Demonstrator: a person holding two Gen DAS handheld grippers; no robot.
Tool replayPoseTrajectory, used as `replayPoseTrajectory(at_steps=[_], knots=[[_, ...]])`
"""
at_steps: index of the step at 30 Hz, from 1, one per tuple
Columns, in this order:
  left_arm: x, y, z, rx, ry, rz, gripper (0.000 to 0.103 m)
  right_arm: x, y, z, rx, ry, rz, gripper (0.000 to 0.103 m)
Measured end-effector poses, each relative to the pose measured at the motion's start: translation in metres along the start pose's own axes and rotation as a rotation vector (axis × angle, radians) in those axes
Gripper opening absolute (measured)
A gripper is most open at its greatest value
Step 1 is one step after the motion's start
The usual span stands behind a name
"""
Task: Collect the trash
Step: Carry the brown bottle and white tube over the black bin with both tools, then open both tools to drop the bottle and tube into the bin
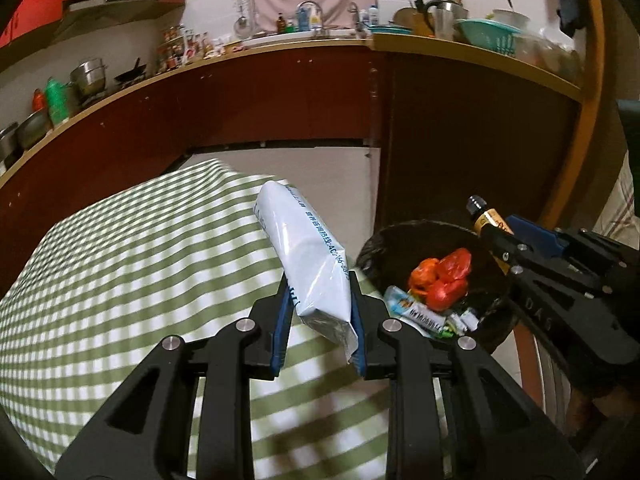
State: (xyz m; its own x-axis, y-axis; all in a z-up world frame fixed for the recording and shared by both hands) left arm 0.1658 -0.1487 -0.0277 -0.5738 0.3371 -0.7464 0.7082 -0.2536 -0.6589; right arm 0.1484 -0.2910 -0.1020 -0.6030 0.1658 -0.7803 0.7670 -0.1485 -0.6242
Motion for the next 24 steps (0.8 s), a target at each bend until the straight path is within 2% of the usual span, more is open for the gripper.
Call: replayPoseTrajectory(at_steps=[9,10,11,12,13,19,24], knots=[[-0.018,0.041,0.036,0.026,0.033,-0.015,0.027,0.003,0.024,0.028,0.020,0.047,-0.008,0.025],[-0.020,0.044,0.039,0.027,0.029,-0.016,0.029,0.002,0.026,0.030,0.019,0.052,-0.008,0.030],[-0.022,0.047,0.040,0.025,0.030,-0.019,0.040,0.002,0.029,0.033,0.022,0.061,-0.008,0.036],[-0.023,0.050,0.041,0.020,0.030,-0.016,0.051,0.002,0.030,0.036,0.028,0.067,-0.006,0.038],[-0.023,0.051,0.041,0.015,0.028,-0.012,0.053,0.001,0.031,0.038,0.032,0.071,-0.003,0.040],[-0.023,0.055,0.043,0.011,0.022,-0.016,0.054,-0.002,0.028,0.041,0.040,0.085,0.009,0.041],[-0.020,0.046,0.042,0.010,0.014,-0.006,0.059,-0.004,0.020,0.041,0.048,0.086,0.025,0.043]])
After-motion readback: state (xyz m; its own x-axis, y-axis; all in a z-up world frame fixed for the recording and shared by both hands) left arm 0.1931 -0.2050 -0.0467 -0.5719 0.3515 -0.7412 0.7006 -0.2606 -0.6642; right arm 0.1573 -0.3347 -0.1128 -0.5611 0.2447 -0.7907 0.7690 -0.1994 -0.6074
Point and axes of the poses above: each gripper's, at about its wrist camera, not at the fingertips, and y roughly the way its jaws point, z to its right, x to its underside, the point moved 5 cm from there along y, roughly the way its jaws point, and after that the axes turned 1 degree about y, right-handed, at the moved point
